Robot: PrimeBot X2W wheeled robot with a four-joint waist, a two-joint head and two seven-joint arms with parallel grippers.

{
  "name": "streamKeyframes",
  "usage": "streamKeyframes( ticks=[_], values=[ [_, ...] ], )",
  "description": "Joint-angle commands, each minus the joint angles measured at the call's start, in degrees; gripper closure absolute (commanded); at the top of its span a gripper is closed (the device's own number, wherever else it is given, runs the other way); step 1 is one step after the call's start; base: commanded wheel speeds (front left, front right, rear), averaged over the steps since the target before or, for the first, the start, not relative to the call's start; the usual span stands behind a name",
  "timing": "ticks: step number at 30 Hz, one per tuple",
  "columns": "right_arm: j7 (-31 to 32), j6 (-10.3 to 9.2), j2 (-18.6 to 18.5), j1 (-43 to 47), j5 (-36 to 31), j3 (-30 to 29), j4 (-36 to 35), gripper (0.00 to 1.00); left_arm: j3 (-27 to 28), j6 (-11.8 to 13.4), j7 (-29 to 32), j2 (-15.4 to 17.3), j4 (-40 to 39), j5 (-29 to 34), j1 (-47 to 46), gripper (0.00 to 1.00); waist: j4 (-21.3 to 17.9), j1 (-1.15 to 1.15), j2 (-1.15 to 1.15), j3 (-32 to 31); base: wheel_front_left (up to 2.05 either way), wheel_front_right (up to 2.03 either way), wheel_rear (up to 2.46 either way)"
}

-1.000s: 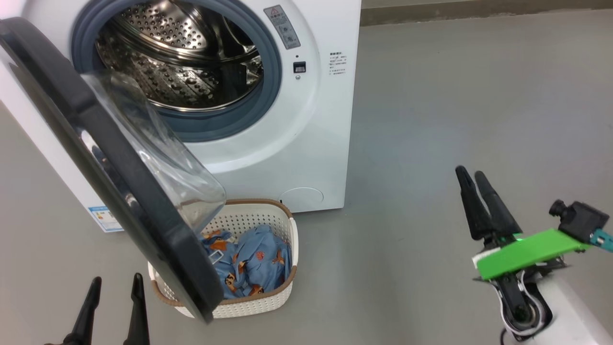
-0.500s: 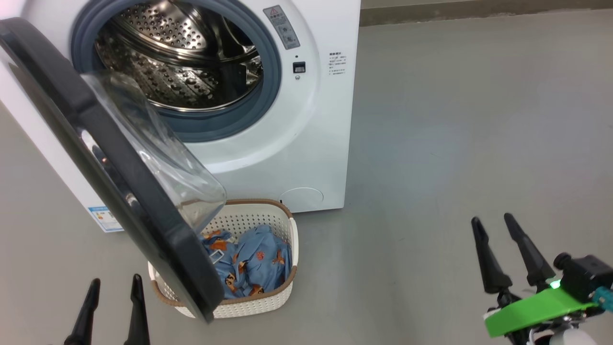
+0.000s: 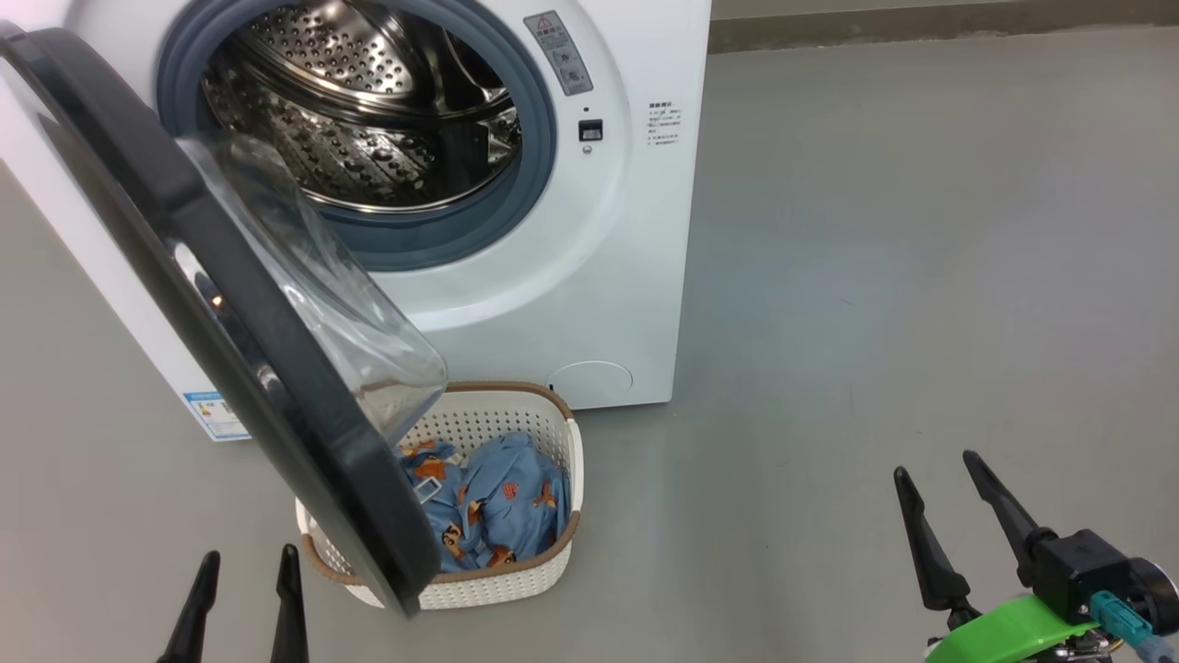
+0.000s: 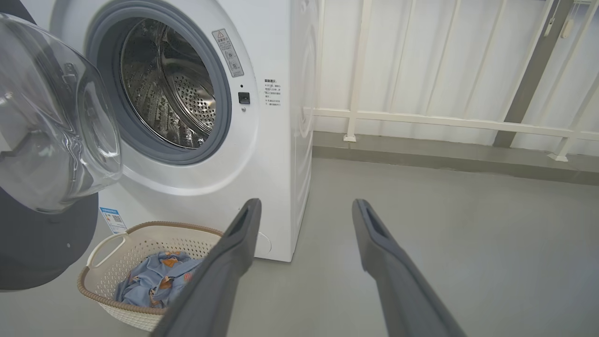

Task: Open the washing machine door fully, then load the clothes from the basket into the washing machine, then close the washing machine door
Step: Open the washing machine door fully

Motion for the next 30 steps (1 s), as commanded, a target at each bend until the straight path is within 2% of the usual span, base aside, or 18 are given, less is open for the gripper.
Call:
streamKeyframes(
  ticks=[1,15,30],
  values=[
    [-0.7,0.09,-0.3,-0.4,-1.1,0.9,-1.1,0.0,1.6,0.4,-0.5,0.8,-1.0,0.4,-0.6,0.0,0.1,0.0,0.0,-0.1,0.0,0.0,0.0],
    [-0.7,0.09,1.4,0.3,-4.3,-1.4,0.5,0.0,1.8,0.5,-0.5,0.8,0.6,0.3,-0.6,0.0,-0.1,0.0,0.0,-0.6,0.0,0.0,0.0],
    [-0.7,0.09,2.6,0.4,-1.1,-2.5,1.8,0.0,1.6,0.8,-0.5,0.8,1.2,-0.3,-0.8,0.0,-0.2,0.0,0.0,-0.3,0.0,0.0,0.0]
  ],
)
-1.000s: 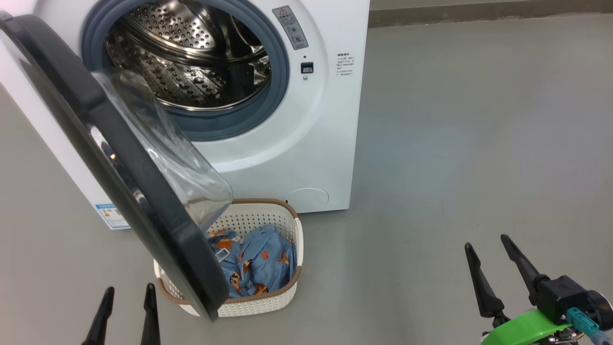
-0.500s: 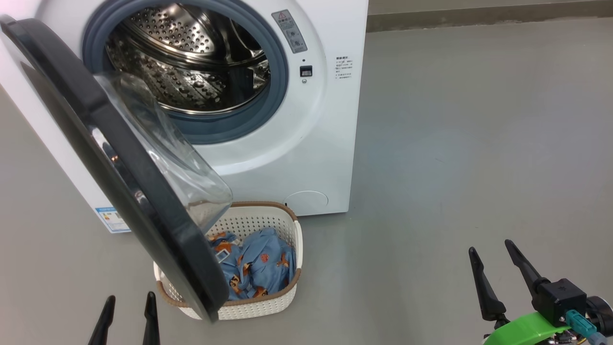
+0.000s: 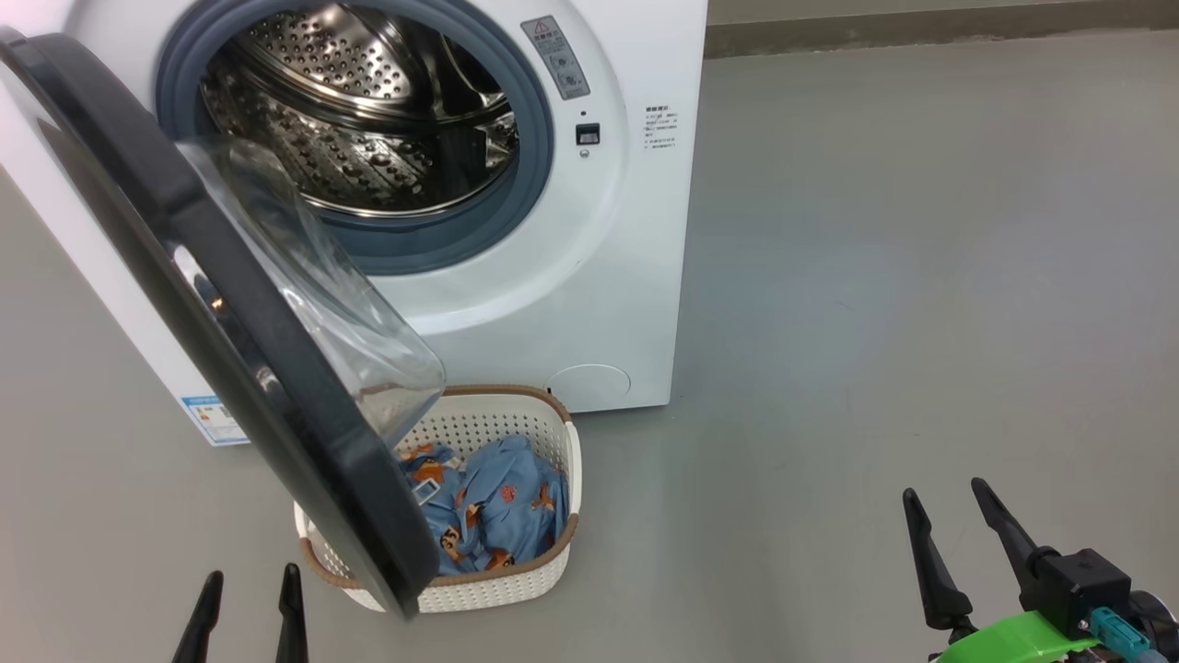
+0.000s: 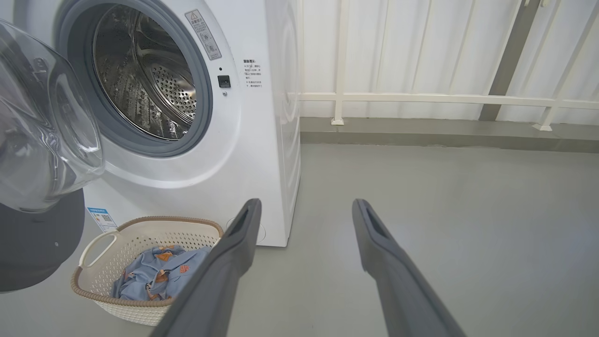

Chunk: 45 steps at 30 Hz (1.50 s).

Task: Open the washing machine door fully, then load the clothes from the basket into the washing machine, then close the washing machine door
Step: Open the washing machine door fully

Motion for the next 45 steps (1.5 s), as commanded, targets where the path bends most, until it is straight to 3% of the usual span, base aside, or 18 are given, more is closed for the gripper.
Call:
streamKeyframes(
  ticks=[1,17,18,19,25,34,39,45],
  values=[
    [-0.7,0.09,-0.4,-0.8,0.9,1.1,-1.1,0.0,1.7,0.6,-0.5,0.8,-1.0,-0.3,-1.5,0.0,0.0,0.0,0.0,0.0,0.0,0.0,0.0],
    [-0.7,0.09,-0.7,-1.0,0.3,1.0,-0.2,0.0,1.7,0.6,-0.5,0.8,-0.8,0.0,-1.8,0.0,0.2,0.0,0.0,0.0,0.0,0.0,0.0],
    [-0.7,0.09,-0.7,-1.0,0.3,1.0,-0.2,0.0,1.6,0.6,-0.5,0.8,-0.6,-0.1,-1.8,0.28,0.2,0.0,0.0,0.0,0.0,0.0,0.0],
    [-0.7,0.09,-0.7,-1.0,0.3,1.0,-0.2,0.0,1.6,0.5,-0.5,0.8,-0.6,-0.1,-1.8,1.0,0.2,0.0,0.0,0.0,0.0,0.0,0.0],
    [-0.7,0.09,-0.5,-1.0,0.4,0.7,-0.5,0.0,2.9,0.1,-0.5,0.8,-5.2,-1.4,-2.6,1.0,0.4,0.0,0.0,0.1,0.0,0.0,0.0],
    [-0.7,0.09,-0.3,-1.1,0.4,0.4,-0.9,0.0,6.0,-1.0,-0.5,0.8,-23.9,-0.8,-7.1,1.0,0.8,0.0,0.0,0.2,0.0,0.0,0.0],
    [-0.7,0.09,-0.2,-1.2,0.5,0.7,-0.8,0.0,2.1,-2.0,-0.5,0.8,-32.0,0.2,-9.7,1.0,0.8,0.0,0.0,0.3,0.0,0.0,0.0],
    [-0.7,0.09,-0.1,-1.3,0.6,0.8,-0.7,0.0,-6.0,-2.6,-0.5,0.8,-35.8,1.2,-10.9,1.0,0.5,0.0,0.0,0.3,0.0,0.0,0.0]
  ],
)
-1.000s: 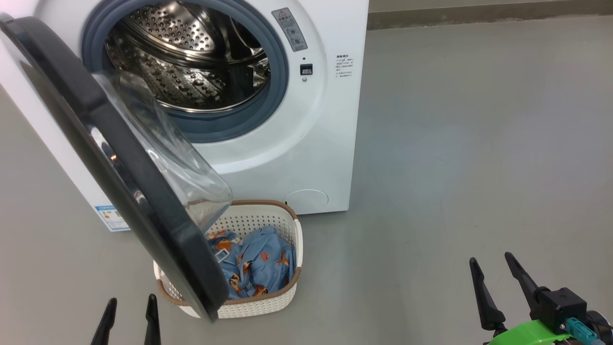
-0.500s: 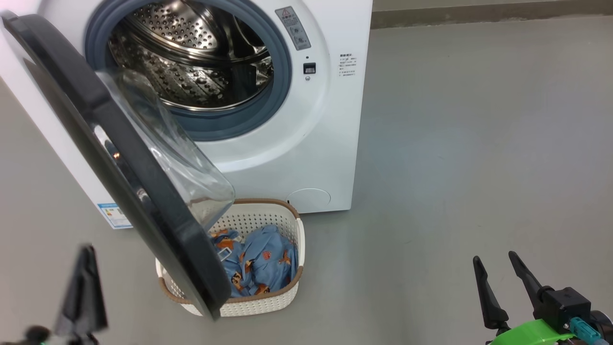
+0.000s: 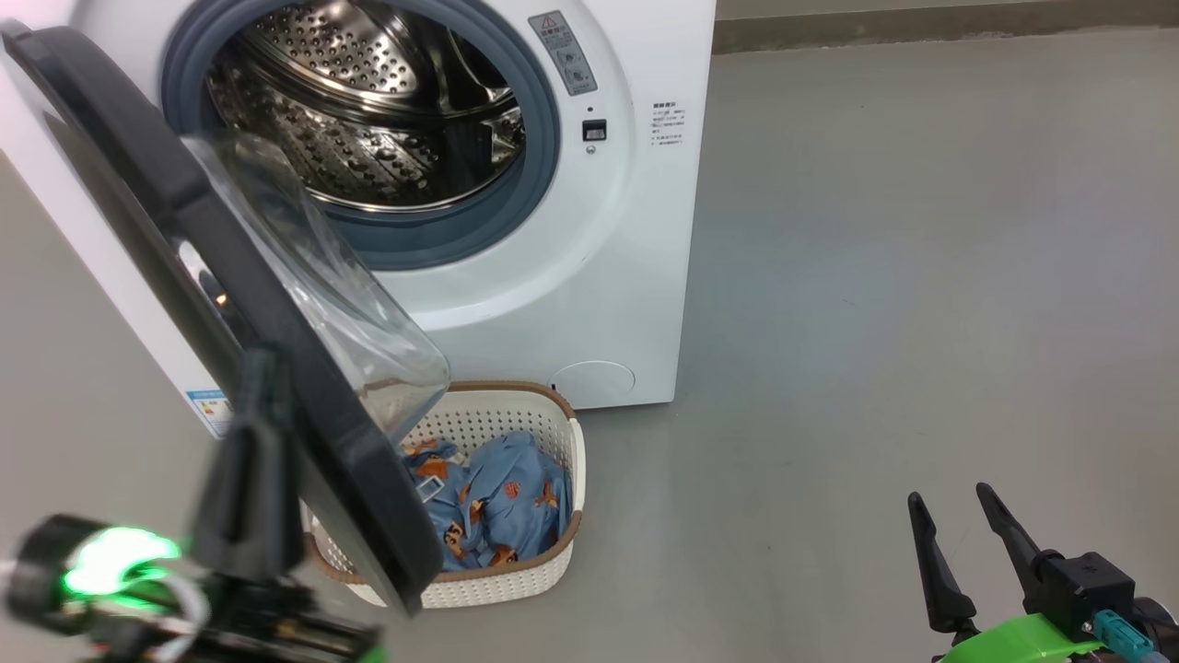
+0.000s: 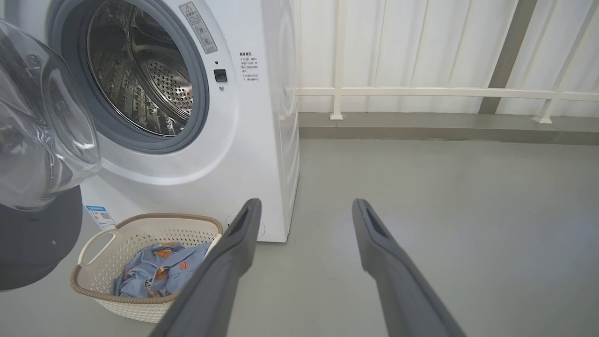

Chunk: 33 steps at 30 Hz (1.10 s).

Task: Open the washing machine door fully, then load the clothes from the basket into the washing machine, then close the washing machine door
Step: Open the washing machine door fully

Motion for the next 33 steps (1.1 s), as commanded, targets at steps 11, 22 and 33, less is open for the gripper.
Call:
streamKeyframes(
  ticks=[11,22,33],
  values=[
    [-0.7,0.09,-0.3,-1.7,0.5,1.9,-1.0,0.0,-16.7,-0.6,-0.3,2.2,2.1,-0.3,-3.1,1.0,-0.6,0.0,0.0,0.3,0.0,0.0,0.0],
    [-0.7,0.09,-0.5,-1.5,0.7,2.3,-0.5,0.0,-26.3,-0.6,-0.3,4.1,15.5,-1.7,0.3,1.0,-0.8,0.0,0.0,-0.1,0.0,0.0,0.0],
    [-0.7,0.09,-0.6,-1.6,1.1,2.9,-0.6,0.0,-22.3,-0.6,-0.3,2.8,24.9,-3.5,-0.4,1.0,-0.4,0.0,0.0,0.5,0.0,0.0,0.0]
  ],
)
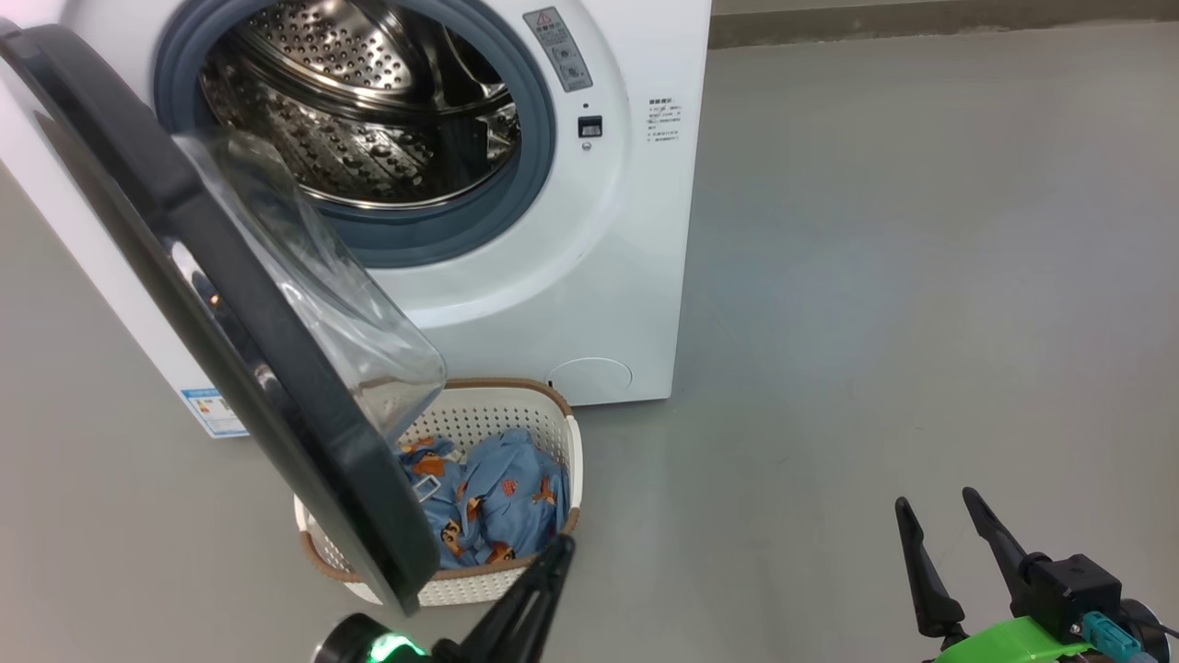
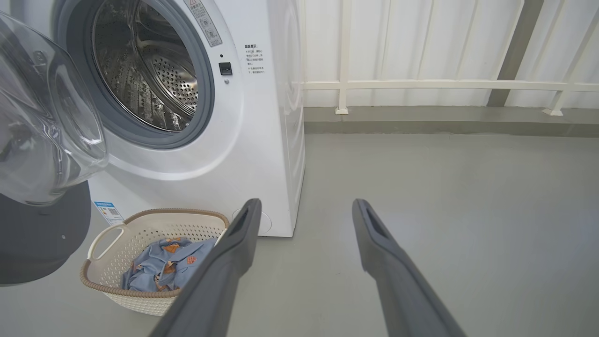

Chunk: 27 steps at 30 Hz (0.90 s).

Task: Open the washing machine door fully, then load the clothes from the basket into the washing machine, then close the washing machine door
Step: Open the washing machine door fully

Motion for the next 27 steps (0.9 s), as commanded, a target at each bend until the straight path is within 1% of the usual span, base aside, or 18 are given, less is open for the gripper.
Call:
streamKeyframes(
  ticks=[1,6,15,21,27],
  values=[
    [-0.7,0.09,-0.6,-1.7,0.2,1.6,-1.3,0.0,2.5,-0.2,-0.3,-0.4,-0.4,-0.2,-2.7,1.0,-0.2,0.0,0.0,0.2,0.0,0.0,0.0],
    [-0.7,0.09,-0.6,-2.3,0.6,1.7,-1.1,0.0,4.8,0.3,-0.3,-0.9,3.1,-0.9,-4.1,1.0,-1.0,0.0,0.0,1.5,0.0,0.0,0.0],
    [-0.7,0.09,-0.5,-2.9,1.0,1.1,-1.5,0.0,7.7,1.5,-0.3,-1.6,5.0,-1.3,-7.3,1.0,-1.3,0.0,0.0,3.6,0.0,0.0,0.0],
    [-0.7,0.09,-0.4,-3.6,1.3,1.1,-1.3,0.0,10.0,2.6,-0.3,-1.8,6.6,-1.4,-8.4,1.0,-0.6,0.0,0.0,4.7,0.0,0.0,0.0],
    [-0.7,0.09,-0.4,-4.0,1.6,1.4,-1.0,0.0,12.3,3.3,-0.3,-2.0,6.0,-1.6,-8.7,1.0,1.1,0.0,0.0,4.9,0.0,0.0,0.0]
  ],
)
